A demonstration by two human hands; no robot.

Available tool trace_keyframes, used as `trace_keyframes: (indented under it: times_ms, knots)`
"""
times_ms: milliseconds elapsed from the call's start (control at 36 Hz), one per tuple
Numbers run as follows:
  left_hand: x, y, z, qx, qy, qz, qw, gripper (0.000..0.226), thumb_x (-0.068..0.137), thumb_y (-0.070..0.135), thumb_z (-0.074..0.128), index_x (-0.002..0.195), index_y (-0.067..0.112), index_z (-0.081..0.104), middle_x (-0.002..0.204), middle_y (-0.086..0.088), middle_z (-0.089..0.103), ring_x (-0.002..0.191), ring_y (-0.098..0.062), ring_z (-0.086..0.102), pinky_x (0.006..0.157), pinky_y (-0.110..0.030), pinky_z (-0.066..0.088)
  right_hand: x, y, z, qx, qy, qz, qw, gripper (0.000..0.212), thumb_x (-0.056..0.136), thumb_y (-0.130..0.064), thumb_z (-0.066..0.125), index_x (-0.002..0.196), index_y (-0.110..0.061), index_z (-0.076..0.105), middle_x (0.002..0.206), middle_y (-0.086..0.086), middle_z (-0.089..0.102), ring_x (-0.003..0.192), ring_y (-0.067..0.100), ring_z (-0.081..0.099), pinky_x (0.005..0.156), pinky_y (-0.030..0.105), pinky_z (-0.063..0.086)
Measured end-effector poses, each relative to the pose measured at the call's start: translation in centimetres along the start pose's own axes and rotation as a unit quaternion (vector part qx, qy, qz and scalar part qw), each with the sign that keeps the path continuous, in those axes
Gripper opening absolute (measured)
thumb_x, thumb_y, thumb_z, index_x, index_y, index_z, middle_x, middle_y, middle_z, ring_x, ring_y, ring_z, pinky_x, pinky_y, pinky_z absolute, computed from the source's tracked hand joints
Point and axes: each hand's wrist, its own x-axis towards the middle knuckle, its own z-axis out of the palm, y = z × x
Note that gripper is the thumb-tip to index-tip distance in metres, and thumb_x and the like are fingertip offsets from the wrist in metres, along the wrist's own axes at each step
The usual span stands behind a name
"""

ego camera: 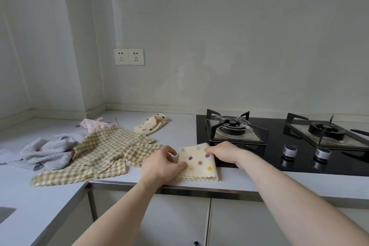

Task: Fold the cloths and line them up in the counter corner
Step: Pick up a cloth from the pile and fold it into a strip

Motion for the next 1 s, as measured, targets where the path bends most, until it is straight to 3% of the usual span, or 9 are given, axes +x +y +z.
trace_keyframes:
  times_ms: [167,278,389,528,694,778,861,917,1000]
  knots:
    - [0.0,-0.2,0.1,-0.002,0.004,0.007,1.000,0.046,0.070,0.068,0.067,0.105,0.040,0.058,0.086,0.023,0.066,0.086,-0.002,0.063,0.084,-0.030,0.053,0.3,1.8,1.9,0.019,0.090,-0.062,0.994,0.020,0.069,-0.048,0.071,0.086,-0.038,0.071,0.096,-0.018,0.072,0.101,0.012,0.065,0.099,0.041,0.048]
    - [0.1,-0.3,0.2,-0.011,0.000,0.017,1.000,0.045,0.072,0.067,0.066,0.108,0.042,0.057,0.086,0.023,0.066,0.086,-0.002,0.062,0.084,-0.032,0.054,-0.5,3.1,2.9,0.113,0.134,-0.147,0.974,0.015,0.084,-0.023,0.074,0.095,-0.032,0.069,0.098,-0.014,0.073,0.091,0.007,0.067,0.081,0.030,0.054]
    - [-0.1,-0.4,0.2,-0.036,0.009,0.031,0.999,0.041,0.075,0.061,0.069,0.109,0.042,0.057,0.084,0.020,0.066,0.082,0.000,0.062,0.077,-0.030,0.055,-1.2,3.5,3.2,0.146,0.150,-0.192,0.959,0.023,0.087,-0.015,0.072,0.102,-0.032,0.070,0.098,-0.014,0.073,0.090,0.007,0.068,0.076,0.027,0.056]
    - [-0.3,-0.4,0.1,-0.054,0.013,0.046,0.997,0.036,0.079,0.056,0.073,0.110,0.043,0.059,0.078,0.016,0.068,0.075,0.001,0.063,0.065,-0.023,0.052,-1.8,3.3,3.1,0.191,0.155,-0.207,0.947,0.030,0.088,-0.002,0.065,0.098,-0.029,0.075,0.088,-0.009,0.075,0.067,0.003,0.067,0.063,0.019,0.054]
    - [-0.5,-0.4,0.2,-0.096,0.020,0.057,0.994,0.031,0.082,0.050,0.074,0.110,0.039,0.064,0.070,0.017,0.072,0.067,0.003,0.067,0.061,-0.023,0.057,-1.6,3.6,3.2,0.251,0.171,-0.214,0.928,0.023,0.088,-0.003,0.069,0.095,-0.024,0.075,0.088,-0.007,0.077,0.082,0.009,0.073,0.074,0.024,0.058]
    - [-0.7,-0.3,0.3,-0.118,0.027,0.061,0.991,0.040,0.081,0.048,0.075,0.117,0.038,0.062,0.070,0.018,0.072,0.068,0.003,0.067,0.067,-0.027,0.059,-1.6,3.7,3.2,0.268,0.181,-0.214,0.922,0.022,0.087,0.000,0.069,0.095,-0.020,0.075,0.086,-0.003,0.077,0.074,0.009,0.072,0.069,0.022,0.057]
    - [-0.7,-0.2,0.3,-0.129,0.032,0.065,0.989,0.064,0.074,0.051,0.077,0.133,0.041,0.053,0.072,0.015,0.070,0.071,0.002,0.066,0.073,-0.028,0.057,-1.6,3.7,3.5,0.254,0.176,-0.217,0.926,0.024,0.085,0.000,0.069,0.091,-0.023,0.075,0.086,-0.002,0.076,0.067,0.009,0.069,0.060,0.021,0.053]
    - [-0.7,-0.3,0.2,-0.126,0.036,0.074,0.989,0.075,0.073,0.053,0.077,0.140,0.041,0.046,0.072,0.011,0.066,0.070,0.000,0.063,0.069,-0.027,0.055,-1.7,3.6,3.5,0.241,0.169,-0.220,0.930,0.023,0.085,-0.001,0.070,0.089,-0.023,0.076,0.085,-0.005,0.076,0.064,0.009,0.068,0.058,0.021,0.052]
    - [-0.6,-0.4,0.3,-0.111,0.032,0.088,0.989,0.076,0.077,0.054,0.073,0.145,0.039,0.042,0.069,0.011,0.064,0.071,-0.001,0.062,0.075,-0.028,0.054,-1.9,3.5,3.5,0.257,0.151,-0.219,0.929,0.022,0.088,0.004,0.066,0.090,-0.016,0.075,0.084,-0.001,0.076,0.064,0.013,0.071,0.059,0.021,0.053]
